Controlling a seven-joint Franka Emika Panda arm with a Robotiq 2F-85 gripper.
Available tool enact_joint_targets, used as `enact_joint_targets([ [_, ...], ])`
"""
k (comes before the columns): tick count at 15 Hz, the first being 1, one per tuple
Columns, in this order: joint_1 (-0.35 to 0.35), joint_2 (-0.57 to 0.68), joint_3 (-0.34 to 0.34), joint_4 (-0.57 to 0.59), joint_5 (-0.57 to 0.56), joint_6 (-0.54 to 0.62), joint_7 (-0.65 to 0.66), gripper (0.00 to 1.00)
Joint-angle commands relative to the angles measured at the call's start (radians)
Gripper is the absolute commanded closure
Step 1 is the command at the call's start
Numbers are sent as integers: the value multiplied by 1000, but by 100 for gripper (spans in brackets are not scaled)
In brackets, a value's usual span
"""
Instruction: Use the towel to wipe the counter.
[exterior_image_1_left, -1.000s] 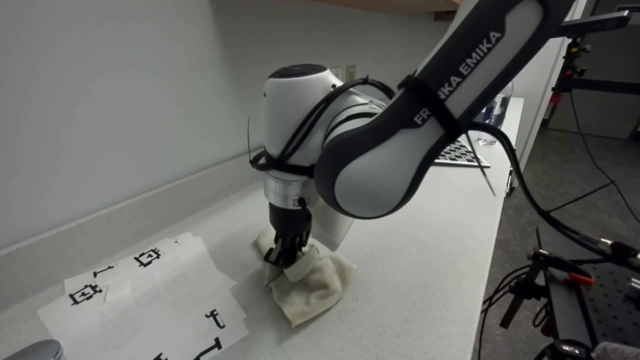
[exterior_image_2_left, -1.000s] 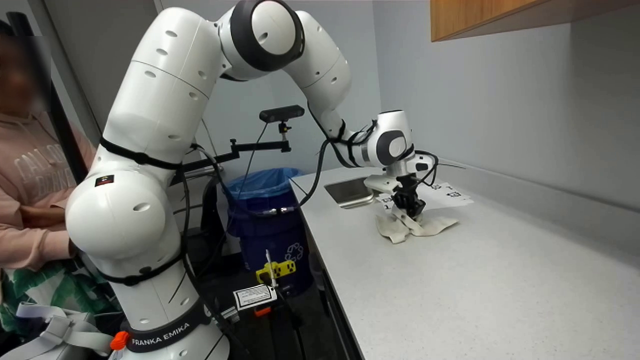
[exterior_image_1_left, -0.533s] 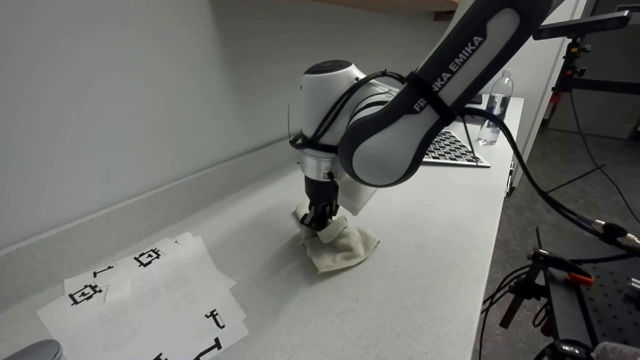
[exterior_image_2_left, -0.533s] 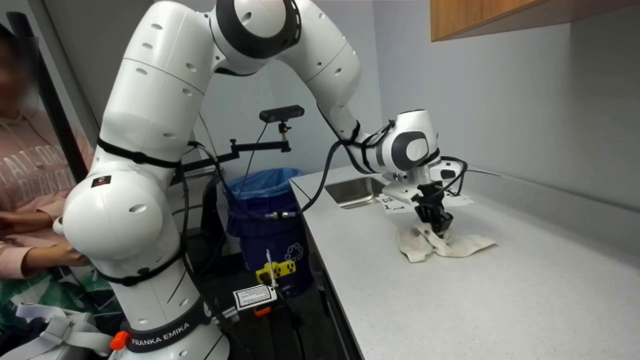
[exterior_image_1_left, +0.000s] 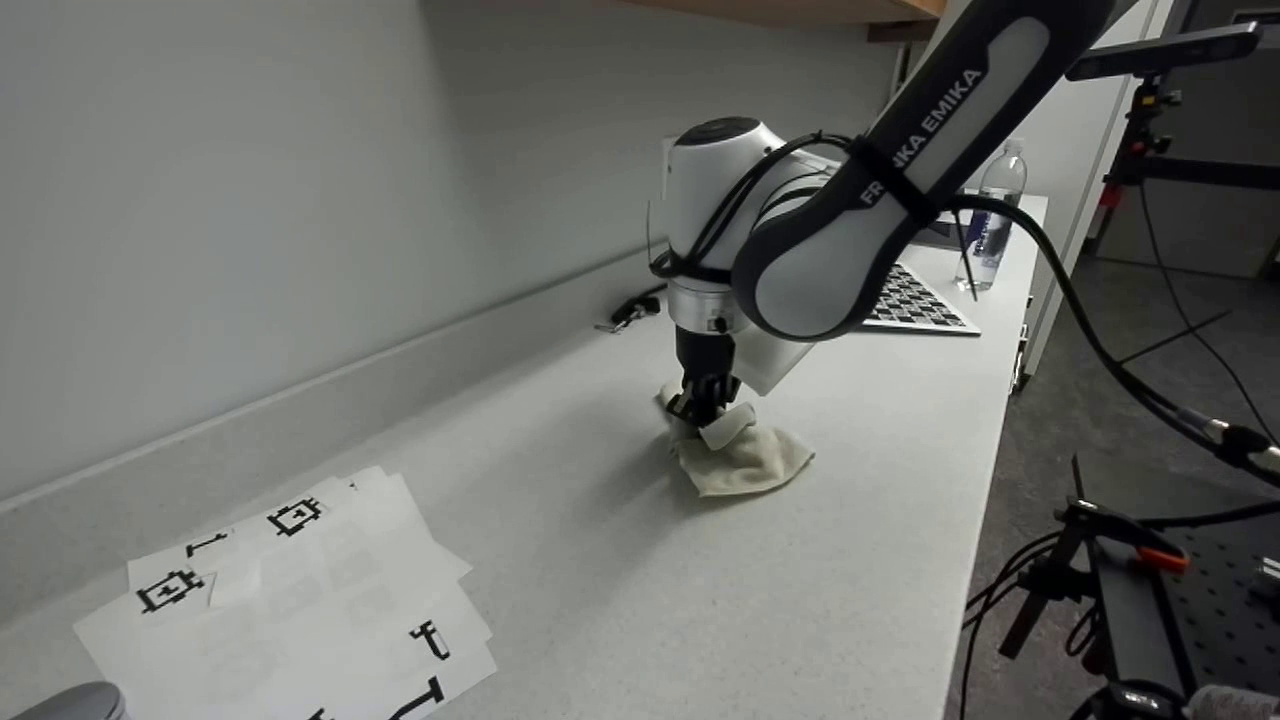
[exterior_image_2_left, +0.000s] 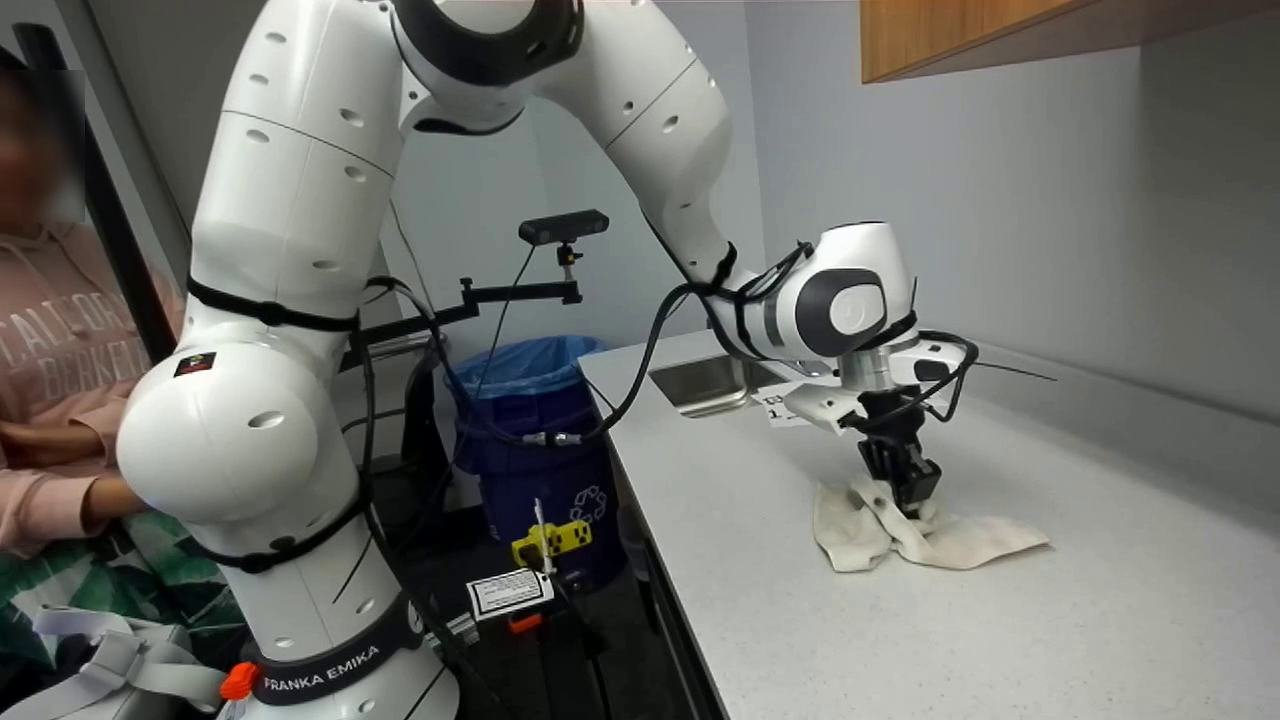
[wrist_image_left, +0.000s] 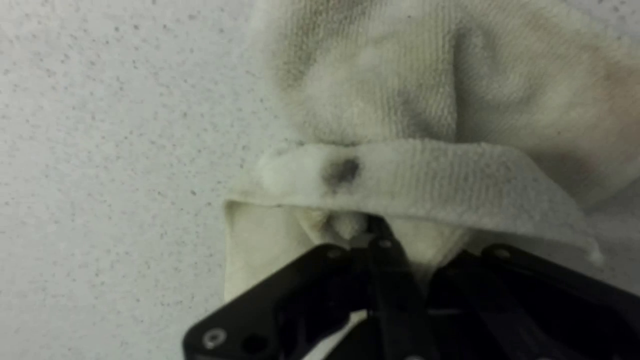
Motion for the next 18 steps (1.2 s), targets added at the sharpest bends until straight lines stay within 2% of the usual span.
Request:
enact_joint_targets([
  [1, -3, 21, 15, -13, -24, 7, 15, 98],
  [6, 6, 46, 69, 55, -5, 2, 4, 98],
  [18, 37, 147, 300, 277, 105, -5, -103, 98],
])
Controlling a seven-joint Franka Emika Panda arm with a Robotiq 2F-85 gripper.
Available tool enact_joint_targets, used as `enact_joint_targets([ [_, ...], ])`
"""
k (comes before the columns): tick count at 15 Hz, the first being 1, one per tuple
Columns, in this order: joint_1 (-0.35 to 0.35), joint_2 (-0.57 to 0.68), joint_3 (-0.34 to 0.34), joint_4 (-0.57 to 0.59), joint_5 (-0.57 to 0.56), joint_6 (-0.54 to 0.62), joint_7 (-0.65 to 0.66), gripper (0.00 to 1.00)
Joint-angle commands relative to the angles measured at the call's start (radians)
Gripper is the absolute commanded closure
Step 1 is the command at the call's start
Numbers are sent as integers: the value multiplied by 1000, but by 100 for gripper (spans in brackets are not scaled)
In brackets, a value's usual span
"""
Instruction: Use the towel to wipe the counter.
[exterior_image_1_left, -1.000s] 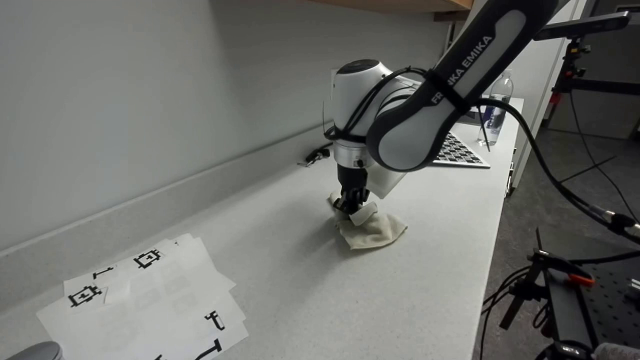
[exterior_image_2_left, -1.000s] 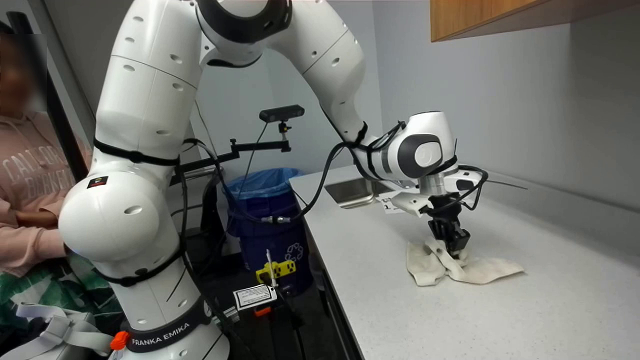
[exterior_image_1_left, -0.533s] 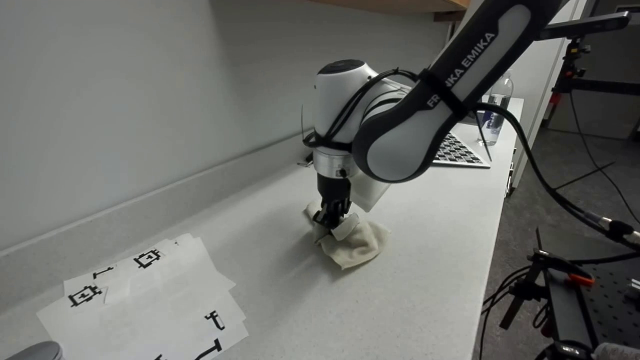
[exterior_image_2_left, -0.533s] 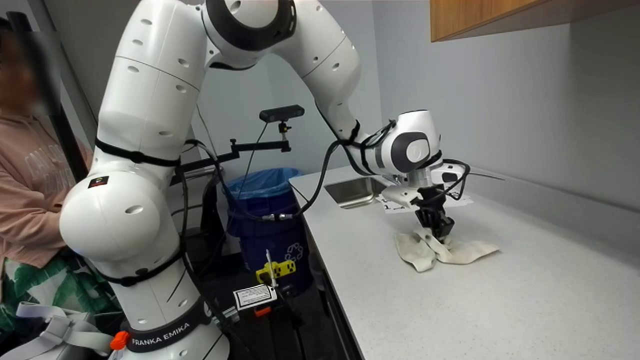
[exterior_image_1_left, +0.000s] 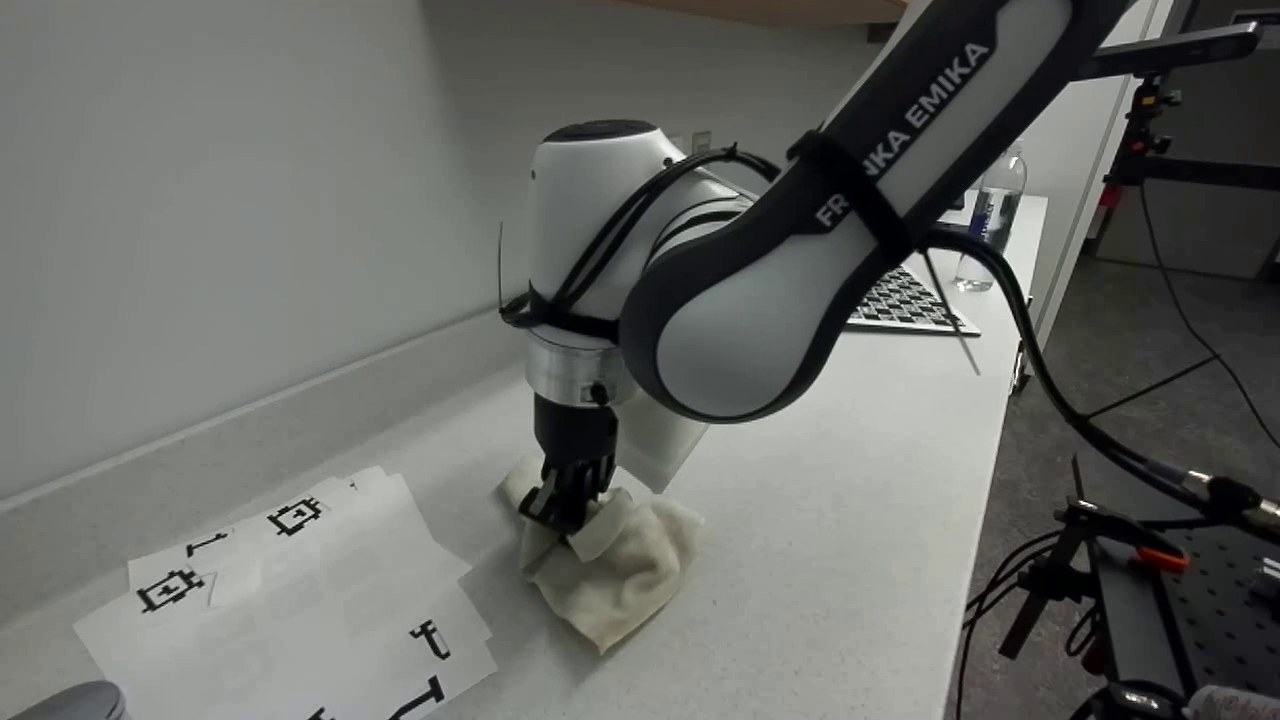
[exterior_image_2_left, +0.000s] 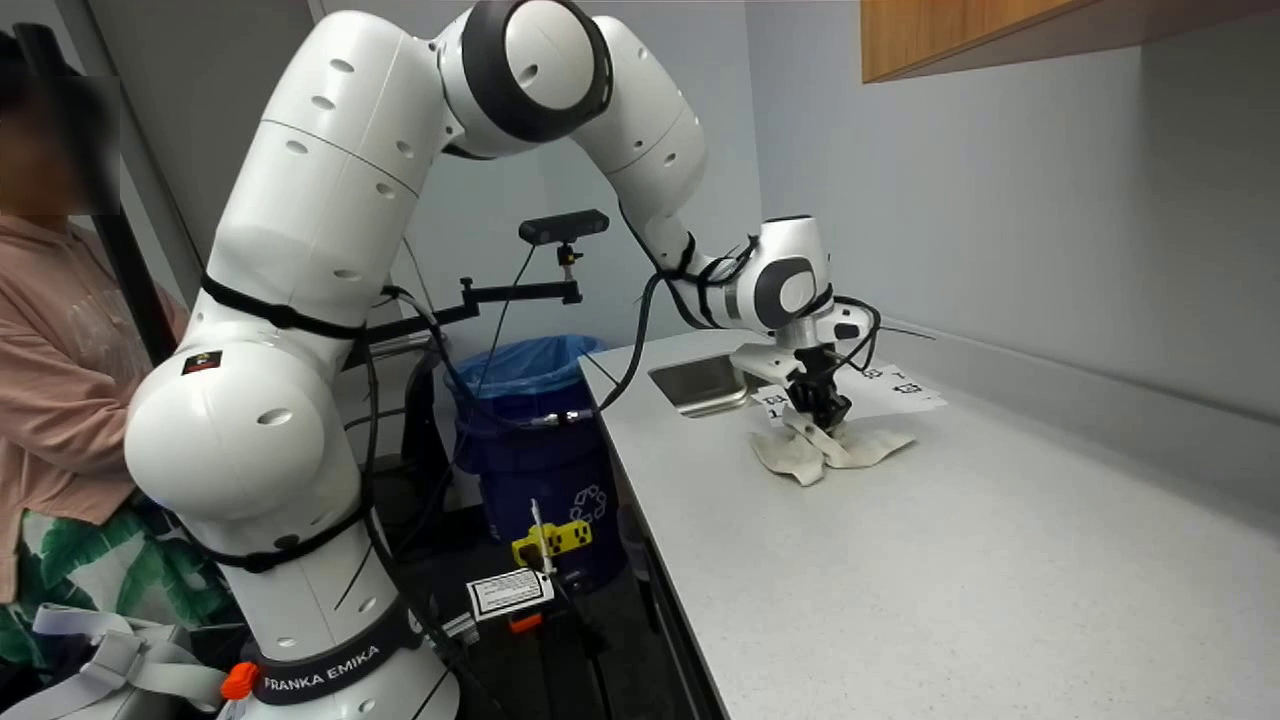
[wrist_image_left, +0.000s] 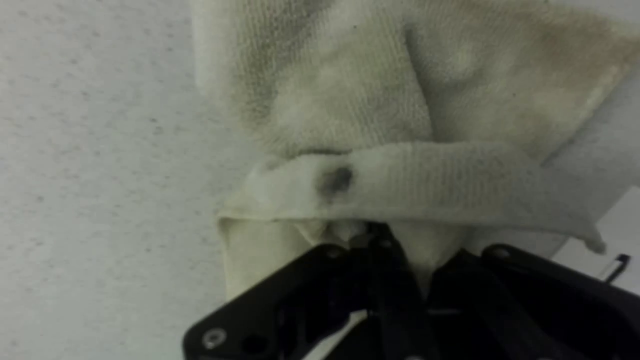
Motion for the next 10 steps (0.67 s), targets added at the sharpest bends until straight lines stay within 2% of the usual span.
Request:
enact_joint_targets([
  [1, 10, 45, 41, 81, 51, 0, -76, 98],
  [3, 8, 58, 53, 92, 58, -4, -97, 98],
  [6, 11, 67, 28, 77, 42, 0, -98, 98],
  [10, 0, 52, -35, 26, 25, 14, -71, 98],
])
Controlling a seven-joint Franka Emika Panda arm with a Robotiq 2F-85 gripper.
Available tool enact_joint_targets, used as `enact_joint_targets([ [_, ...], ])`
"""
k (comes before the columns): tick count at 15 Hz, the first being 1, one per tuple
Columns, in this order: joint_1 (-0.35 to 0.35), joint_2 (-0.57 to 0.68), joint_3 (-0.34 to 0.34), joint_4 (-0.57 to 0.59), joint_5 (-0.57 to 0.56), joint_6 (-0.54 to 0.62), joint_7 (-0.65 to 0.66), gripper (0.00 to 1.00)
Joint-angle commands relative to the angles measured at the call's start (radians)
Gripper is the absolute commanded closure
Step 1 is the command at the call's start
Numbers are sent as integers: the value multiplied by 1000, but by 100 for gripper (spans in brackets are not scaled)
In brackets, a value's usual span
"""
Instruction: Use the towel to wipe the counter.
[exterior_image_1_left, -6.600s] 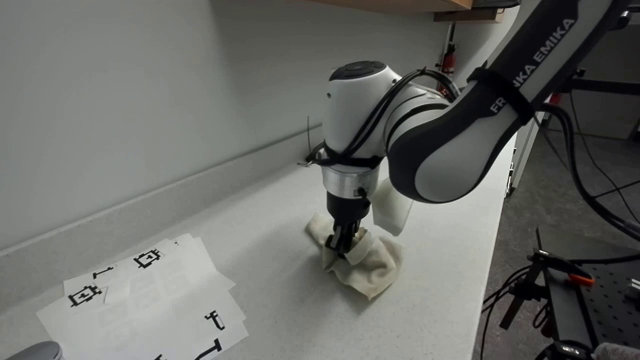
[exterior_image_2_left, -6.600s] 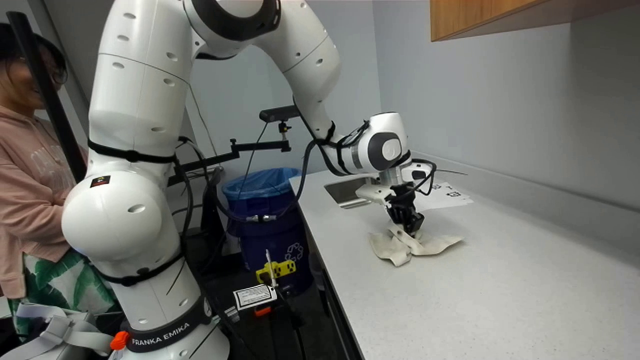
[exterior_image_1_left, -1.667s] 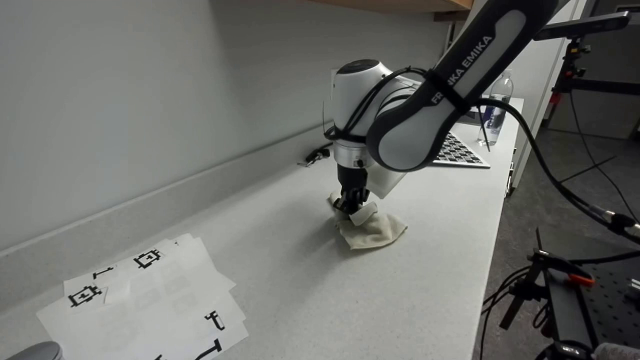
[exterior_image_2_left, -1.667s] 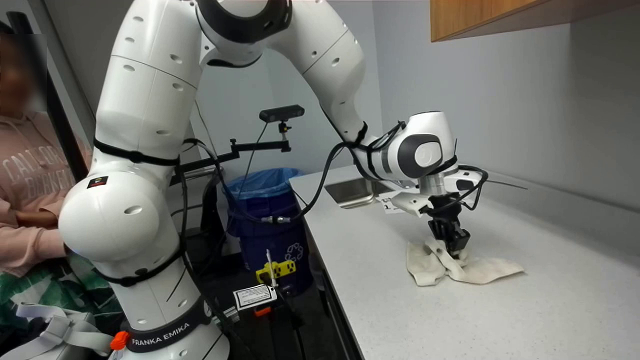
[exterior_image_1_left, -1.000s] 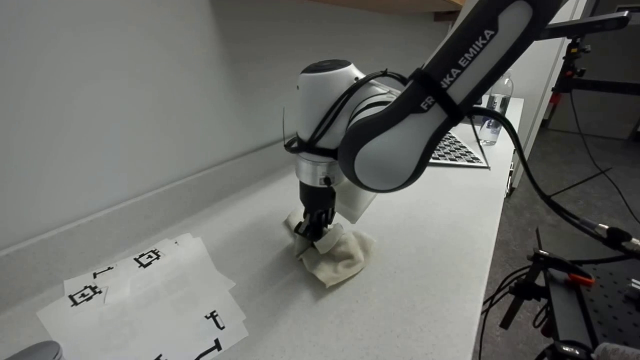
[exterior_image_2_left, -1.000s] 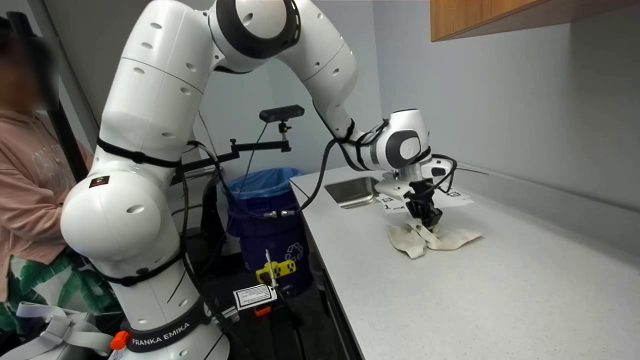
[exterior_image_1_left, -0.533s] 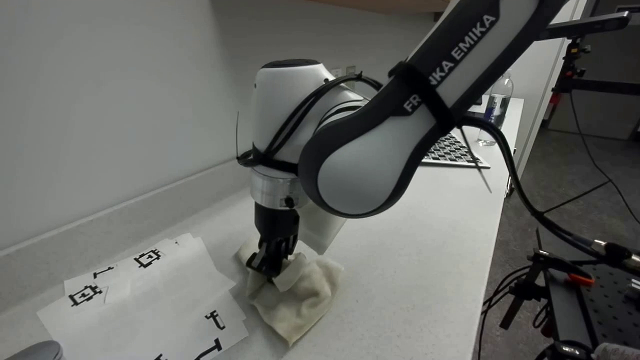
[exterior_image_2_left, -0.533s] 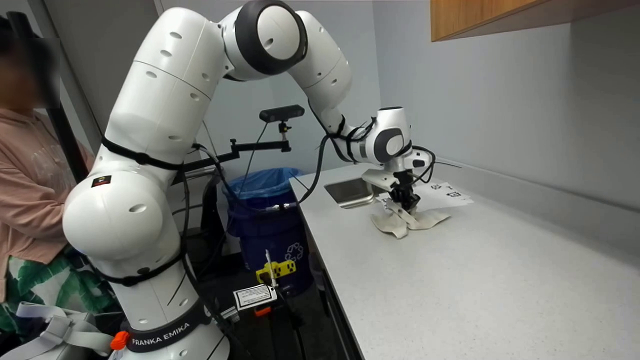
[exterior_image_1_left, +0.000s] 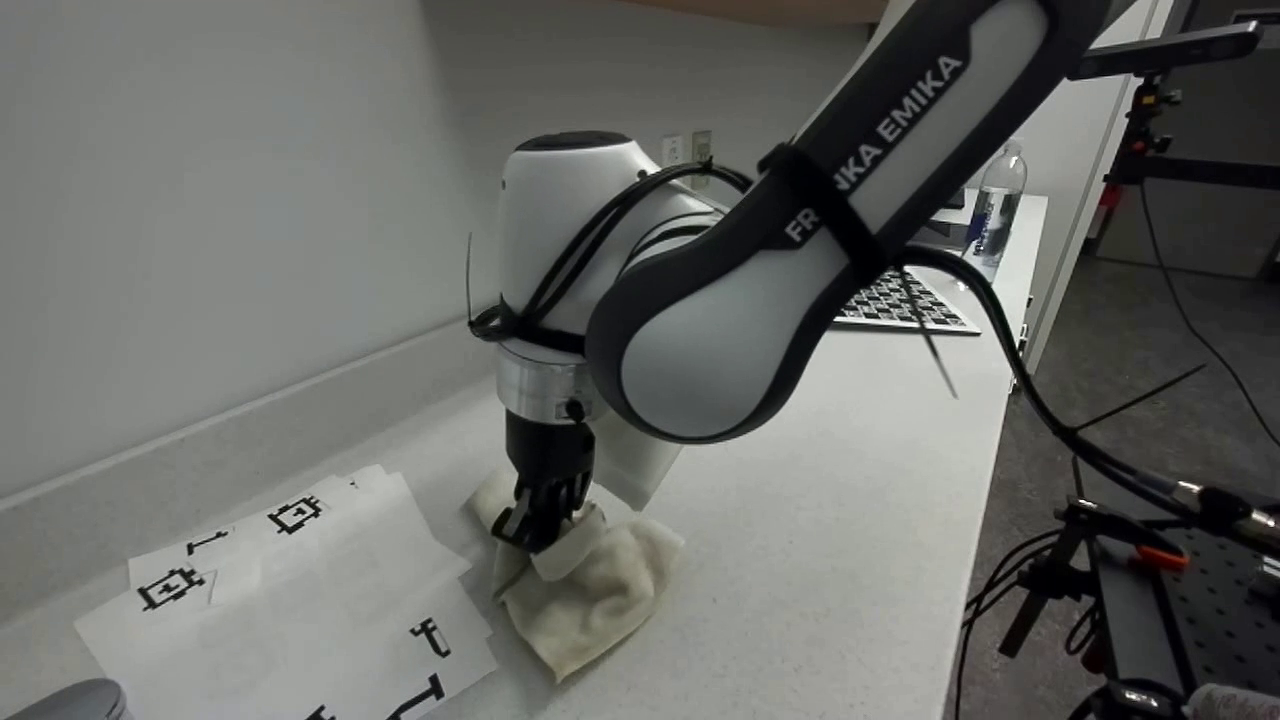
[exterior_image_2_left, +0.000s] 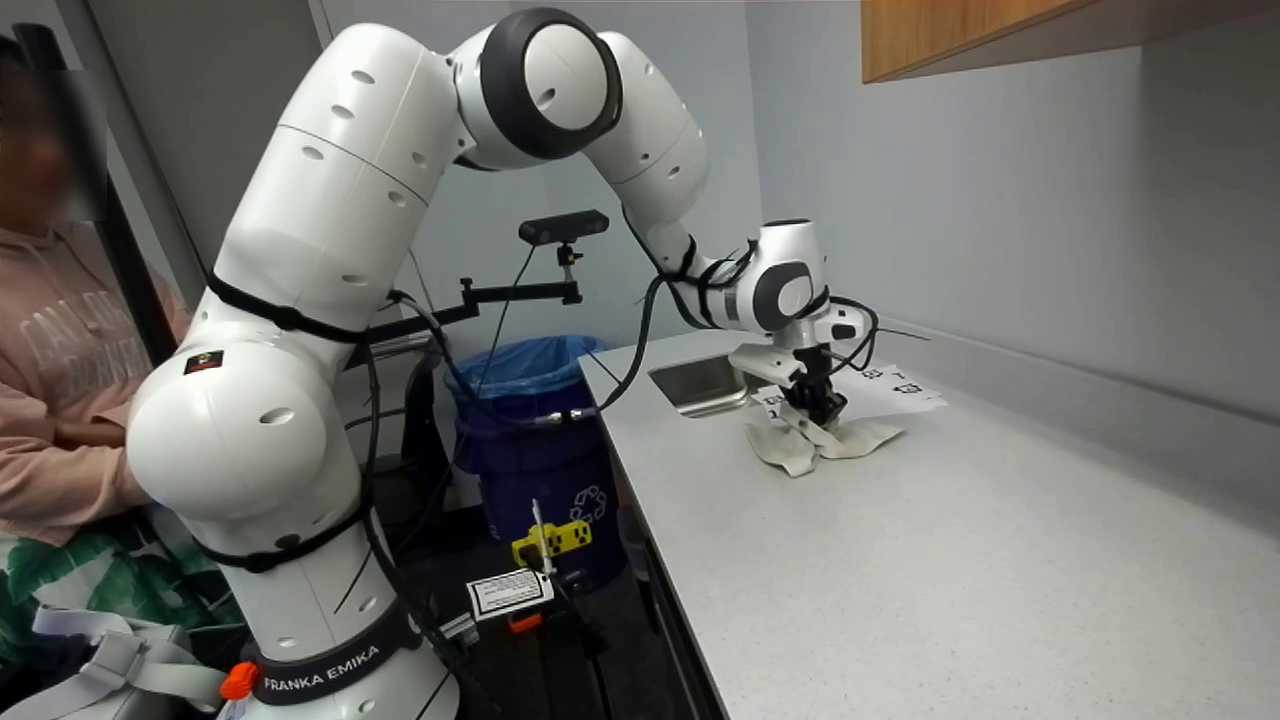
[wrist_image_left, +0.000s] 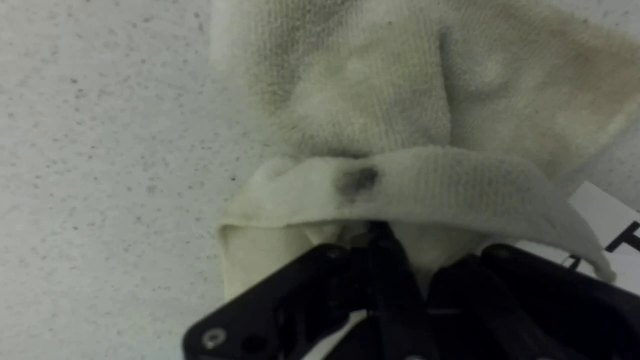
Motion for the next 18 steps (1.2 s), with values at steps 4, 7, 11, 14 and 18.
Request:
enact_joint_targets([
  [4, -22, -34, -143, -108, -19, 29, 31, 98],
  [7, -34, -71, -216, -176, -27, 39, 76, 98],
  [11, -47, -120, -270, -259, -28, 49, 115, 98],
  [14, -49, -134, -257, -278, -23, 52, 110, 98],
  [18, -42, -123, -203, -233, -3, 51, 87, 98],
])
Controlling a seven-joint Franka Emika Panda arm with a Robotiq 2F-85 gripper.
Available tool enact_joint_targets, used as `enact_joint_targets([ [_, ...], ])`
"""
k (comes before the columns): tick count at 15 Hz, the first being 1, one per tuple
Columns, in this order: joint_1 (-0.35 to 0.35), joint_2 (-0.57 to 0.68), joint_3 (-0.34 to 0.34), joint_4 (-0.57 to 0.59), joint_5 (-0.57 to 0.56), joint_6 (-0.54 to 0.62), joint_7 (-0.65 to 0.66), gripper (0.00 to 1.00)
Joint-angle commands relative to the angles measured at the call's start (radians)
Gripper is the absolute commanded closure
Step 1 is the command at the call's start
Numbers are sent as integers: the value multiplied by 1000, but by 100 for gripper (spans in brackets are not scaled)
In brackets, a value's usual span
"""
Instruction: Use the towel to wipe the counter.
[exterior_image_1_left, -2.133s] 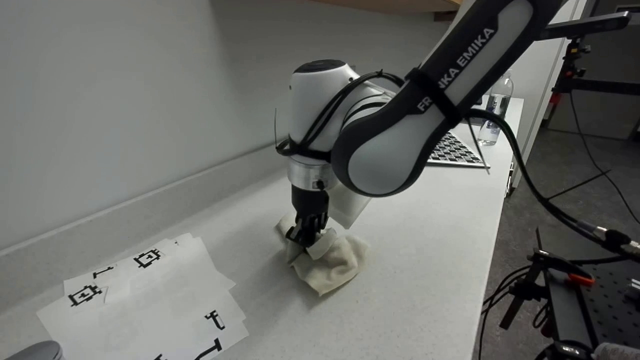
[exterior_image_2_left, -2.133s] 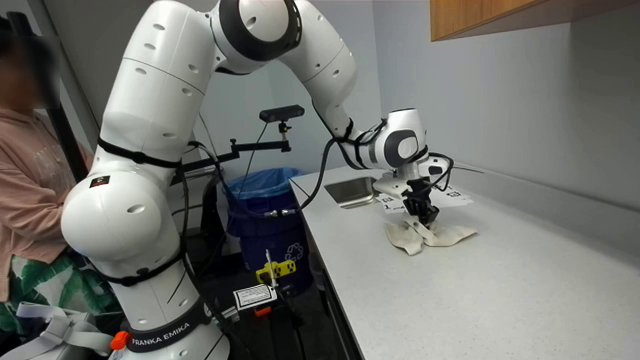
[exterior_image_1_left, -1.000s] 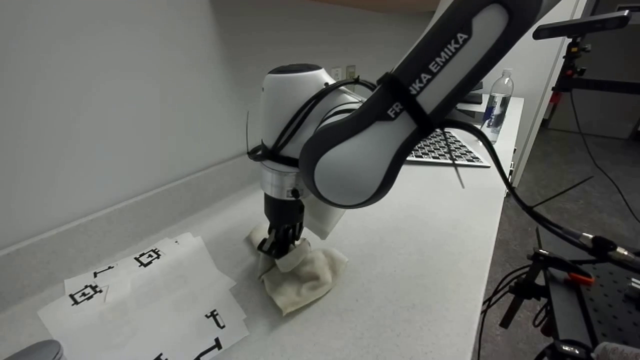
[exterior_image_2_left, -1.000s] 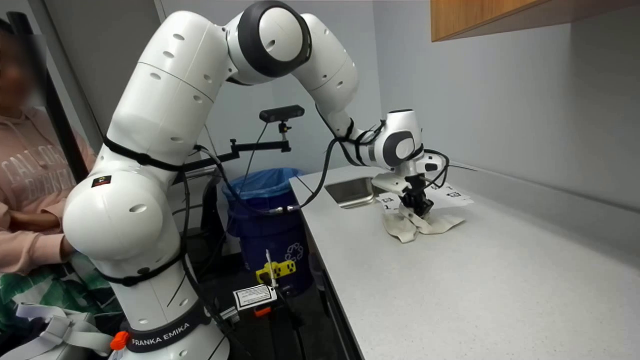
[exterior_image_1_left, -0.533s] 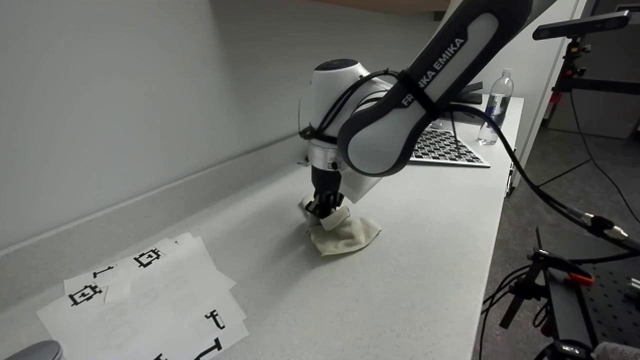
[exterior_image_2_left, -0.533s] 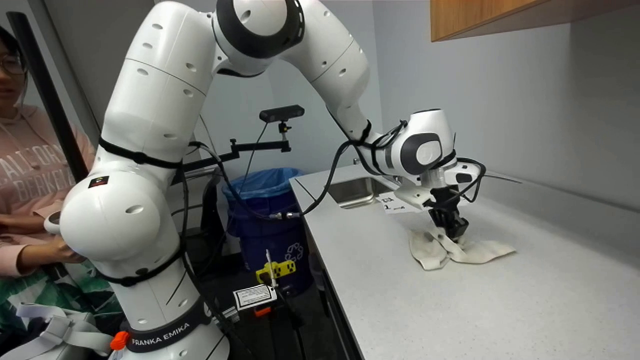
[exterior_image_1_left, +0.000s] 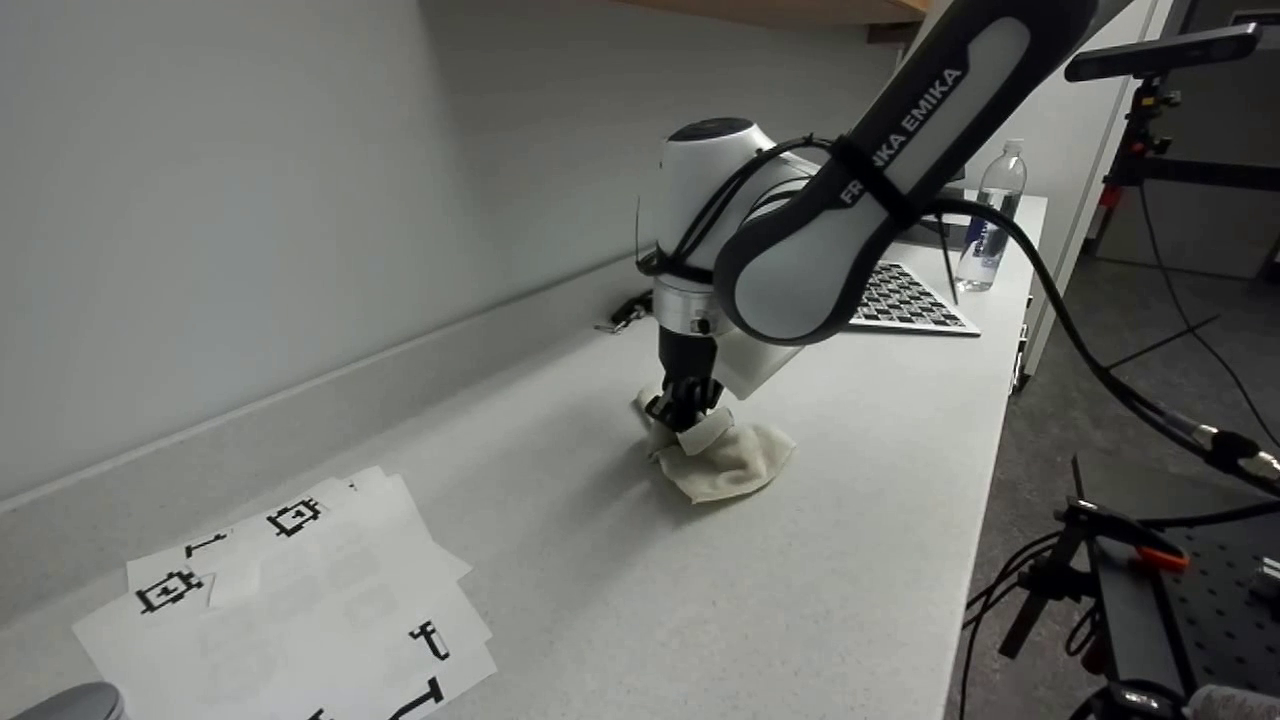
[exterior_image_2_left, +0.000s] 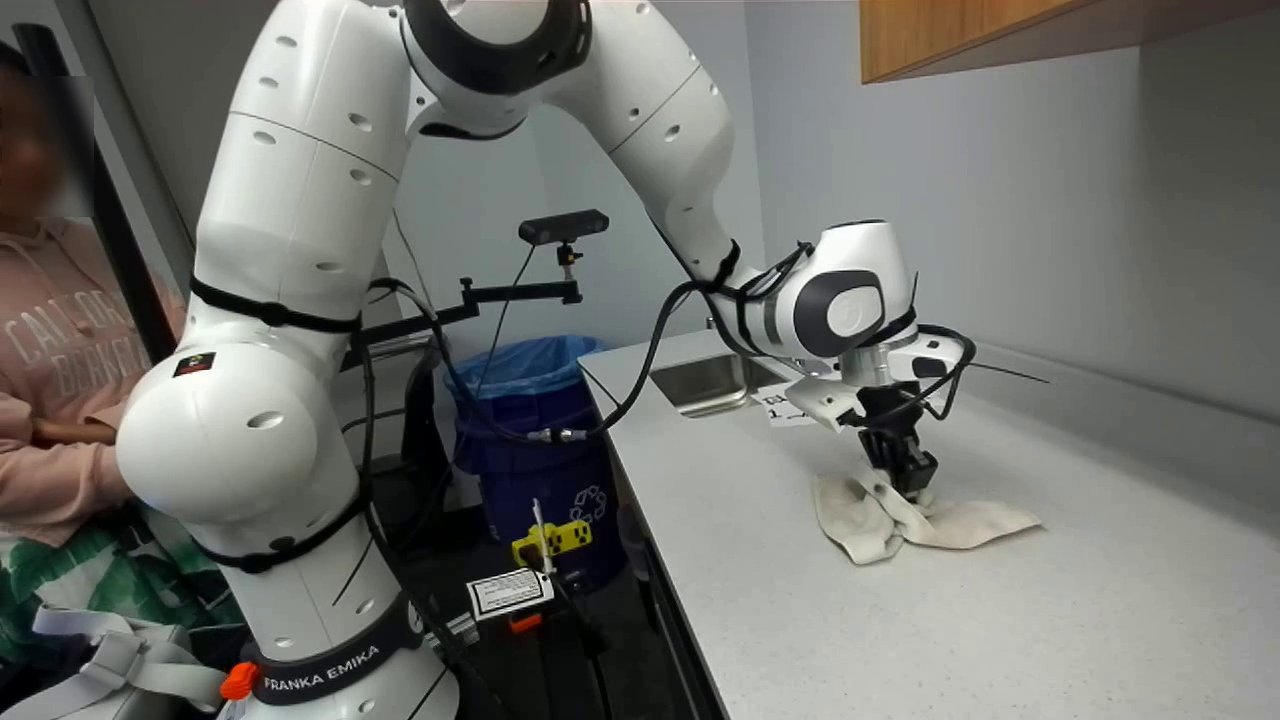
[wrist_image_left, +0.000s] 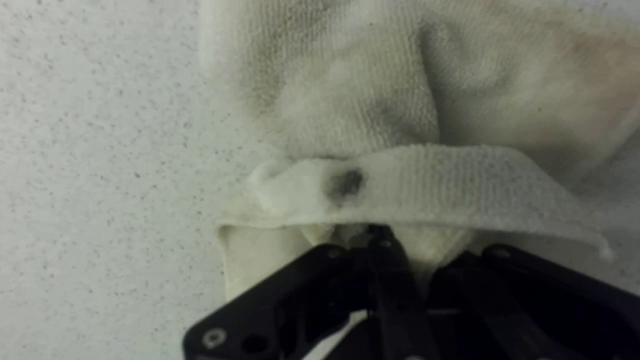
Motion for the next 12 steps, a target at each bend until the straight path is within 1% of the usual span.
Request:
enact_joint_targets([
  [1, 4, 13, 70, 18, 16, 17, -4, 98],
  [7, 25, 53, 201, 120, 39, 18, -47, 98],
  [9, 35, 70, 226, 151, 36, 13, -57, 98],
  [12, 53, 86, 229, 172, 16, 9, -71, 98],
])
